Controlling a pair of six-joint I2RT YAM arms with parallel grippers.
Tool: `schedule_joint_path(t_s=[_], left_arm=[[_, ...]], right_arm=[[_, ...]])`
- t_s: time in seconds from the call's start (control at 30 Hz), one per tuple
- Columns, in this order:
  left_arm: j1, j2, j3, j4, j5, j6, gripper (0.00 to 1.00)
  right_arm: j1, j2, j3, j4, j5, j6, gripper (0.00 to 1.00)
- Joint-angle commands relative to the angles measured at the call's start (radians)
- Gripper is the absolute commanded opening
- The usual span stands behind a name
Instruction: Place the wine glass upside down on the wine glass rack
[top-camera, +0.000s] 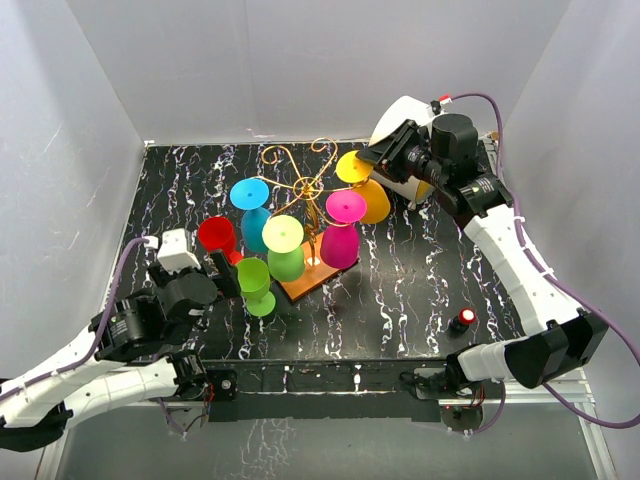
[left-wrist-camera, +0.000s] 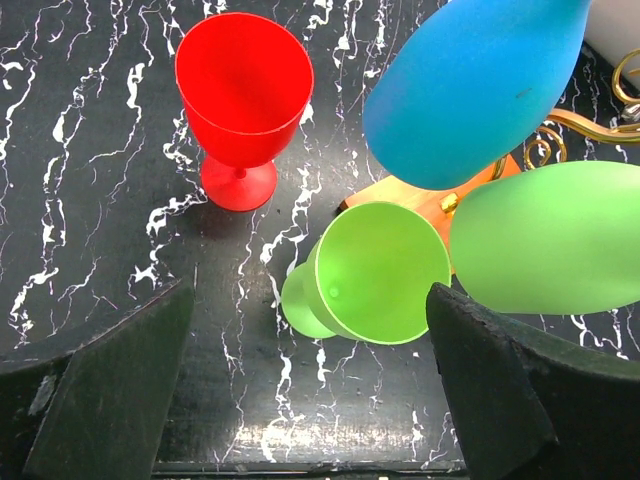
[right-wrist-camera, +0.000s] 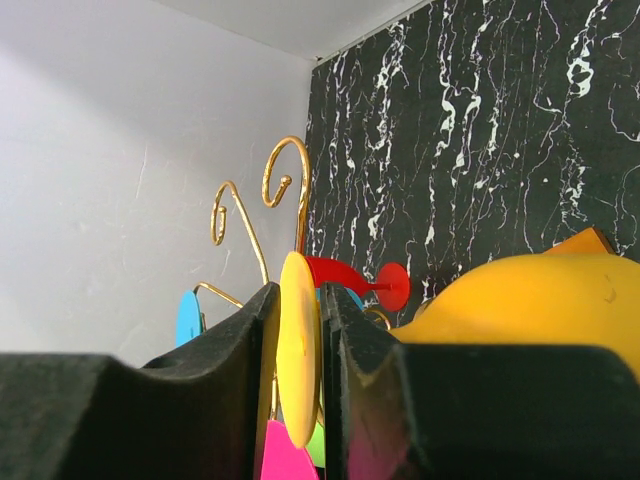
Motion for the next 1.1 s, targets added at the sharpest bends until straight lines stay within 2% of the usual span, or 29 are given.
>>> schedule_joint_path(t_s=[0.0,0.3,0.5,0.77,0.93,1.07], left_arm=[[-0.004,-0.04,0.006,-0.001,-0.024,-0.006,0.99],[-0.004,-0.022,-0.063,-0.01,0.084,-0.171,0.96],[-0.004,0.047,-0.039,-0.1,0.061,-0.274,0.9],[-0.004,0.033,-0.037,-0.147,0.052,-0.329,0.75],[-0.004,0.099,-0.025,-0.188,0.09,-0.375,0.65],[-0.004,0.157,-0.013,-0.203,0.086,-0.388,0.65]], right_arm=[[-0.002,-0.001,0.059,0.038,0.017,-0.021,0.24],[-0.003,-0.005,0.067,0.014,0.066,-0.056,0.47],[-0.002,-0.008,0.073,-0.006,0.113,-0.094,0.58],[-0.003,-0.049,0.09,-0.048,0.206,-0.166,0.64],[-0.003,-0.137,0.056,-0.09,0.305,-0.183,0.64],[-0.003,-0.214,0.016,-0.114,0.349,-0.193,0.63]])
